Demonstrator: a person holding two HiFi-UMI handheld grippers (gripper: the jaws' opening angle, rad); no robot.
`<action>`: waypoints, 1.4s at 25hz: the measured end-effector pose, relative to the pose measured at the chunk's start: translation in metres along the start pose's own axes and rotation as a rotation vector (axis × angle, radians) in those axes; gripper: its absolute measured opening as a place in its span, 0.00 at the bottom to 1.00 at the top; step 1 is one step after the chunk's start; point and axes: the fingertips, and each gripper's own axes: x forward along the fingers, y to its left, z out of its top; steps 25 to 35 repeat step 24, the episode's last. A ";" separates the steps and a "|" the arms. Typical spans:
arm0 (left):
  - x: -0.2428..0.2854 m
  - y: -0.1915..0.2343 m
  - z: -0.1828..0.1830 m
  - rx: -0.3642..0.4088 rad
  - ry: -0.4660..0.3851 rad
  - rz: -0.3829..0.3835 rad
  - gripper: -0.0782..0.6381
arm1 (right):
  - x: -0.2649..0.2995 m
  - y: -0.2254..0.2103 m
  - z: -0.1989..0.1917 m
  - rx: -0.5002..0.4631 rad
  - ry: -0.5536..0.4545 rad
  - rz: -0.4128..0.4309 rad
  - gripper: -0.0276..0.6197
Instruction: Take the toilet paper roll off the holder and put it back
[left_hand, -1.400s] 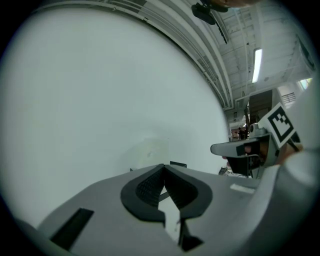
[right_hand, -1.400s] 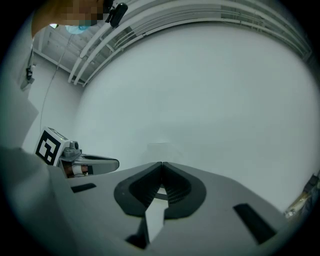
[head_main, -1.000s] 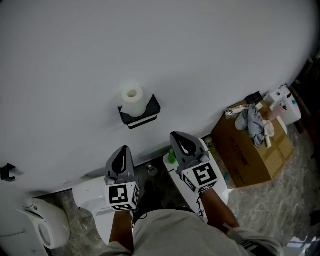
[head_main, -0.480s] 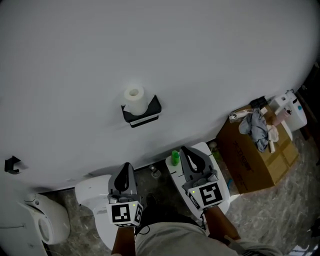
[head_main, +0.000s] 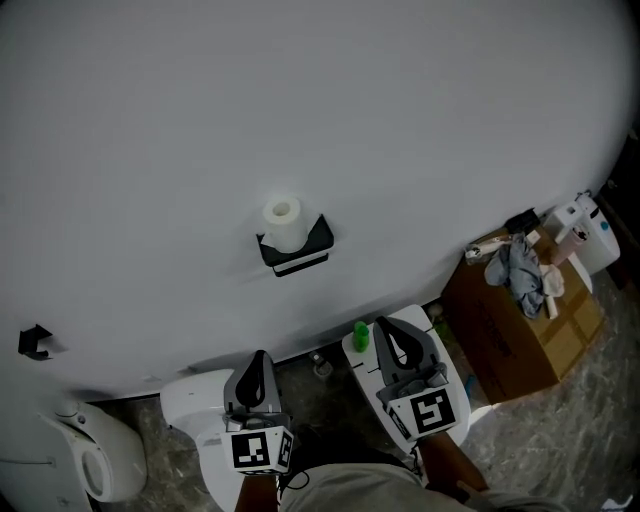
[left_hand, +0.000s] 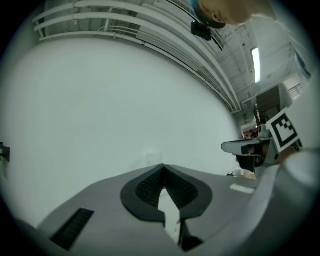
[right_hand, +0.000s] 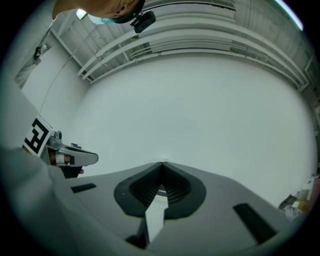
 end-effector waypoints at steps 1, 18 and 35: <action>-0.001 0.001 0.002 0.002 -0.003 0.003 0.12 | 0.000 0.002 0.002 0.003 -0.007 0.000 0.05; -0.001 0.003 -0.003 0.043 0.027 0.007 0.12 | -0.001 -0.003 -0.010 0.016 0.035 -0.016 0.05; 0.000 -0.002 -0.008 0.044 0.043 0.004 0.12 | -0.007 -0.010 -0.018 0.015 0.038 -0.030 0.05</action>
